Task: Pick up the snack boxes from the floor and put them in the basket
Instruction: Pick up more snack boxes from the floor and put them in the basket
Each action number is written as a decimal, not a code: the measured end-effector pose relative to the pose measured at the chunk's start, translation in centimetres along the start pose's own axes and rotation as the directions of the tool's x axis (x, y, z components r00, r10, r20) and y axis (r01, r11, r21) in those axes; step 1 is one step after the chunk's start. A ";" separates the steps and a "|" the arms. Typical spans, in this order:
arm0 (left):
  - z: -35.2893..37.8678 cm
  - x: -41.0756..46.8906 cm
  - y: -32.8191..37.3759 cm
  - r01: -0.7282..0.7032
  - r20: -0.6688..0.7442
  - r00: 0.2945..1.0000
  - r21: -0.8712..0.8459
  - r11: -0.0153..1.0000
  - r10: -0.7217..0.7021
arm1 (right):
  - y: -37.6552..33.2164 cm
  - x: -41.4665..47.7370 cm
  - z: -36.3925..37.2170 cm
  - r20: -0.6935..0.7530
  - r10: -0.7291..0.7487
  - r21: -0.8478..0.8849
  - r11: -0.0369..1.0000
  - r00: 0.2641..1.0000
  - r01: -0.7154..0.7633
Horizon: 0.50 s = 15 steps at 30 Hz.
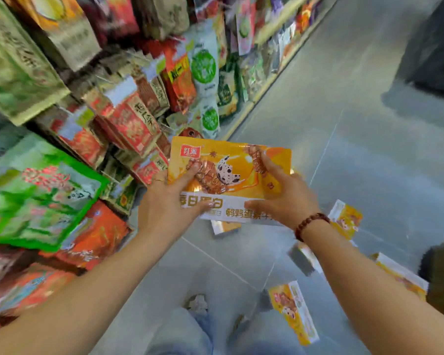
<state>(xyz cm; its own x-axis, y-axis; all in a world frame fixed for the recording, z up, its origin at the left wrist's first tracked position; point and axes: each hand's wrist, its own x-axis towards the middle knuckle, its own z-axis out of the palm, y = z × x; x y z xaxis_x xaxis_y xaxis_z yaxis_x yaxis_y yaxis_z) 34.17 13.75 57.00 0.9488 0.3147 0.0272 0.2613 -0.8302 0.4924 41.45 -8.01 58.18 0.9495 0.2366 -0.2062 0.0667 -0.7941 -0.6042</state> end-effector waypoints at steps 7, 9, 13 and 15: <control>-6.5 -6.1 3.0 0.177 -0.236 0.953 -0.077 0.981 -0.191 | -5.3 -2.6 -4.4 0.074 -0.291 -0.047 0.954 0.954 0.295; -7.2 -8.6 3.3 0.244 -0.294 0.921 -0.078 0.967 -0.256 | -6.6 -3.0 -4.6 0.135 -0.368 -0.051 0.925 0.920 0.378; -8.1 -14.8 2.3 0.414 -0.387 0.816 -0.125 0.902 -0.429 | -9.4 -5.1 -2.5 0.260 -0.497 -0.070 0.845 0.828 0.530; -8.3 -18.2 1.5 0.500 -0.414 0.760 -0.122 0.857 -0.502 | -10.6 -6.9 -0.8 0.321 -0.546 -0.059 0.804 0.774 0.592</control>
<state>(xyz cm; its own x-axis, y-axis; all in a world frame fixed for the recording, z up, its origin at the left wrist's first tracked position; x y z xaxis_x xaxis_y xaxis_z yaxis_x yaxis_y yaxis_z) 15.79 10.62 64.47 0.5162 0.8460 0.1334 0.6767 -0.4984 0.5419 34.49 -1.66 66.68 0.5995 0.7967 -0.0769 0.6339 -0.5313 -0.5621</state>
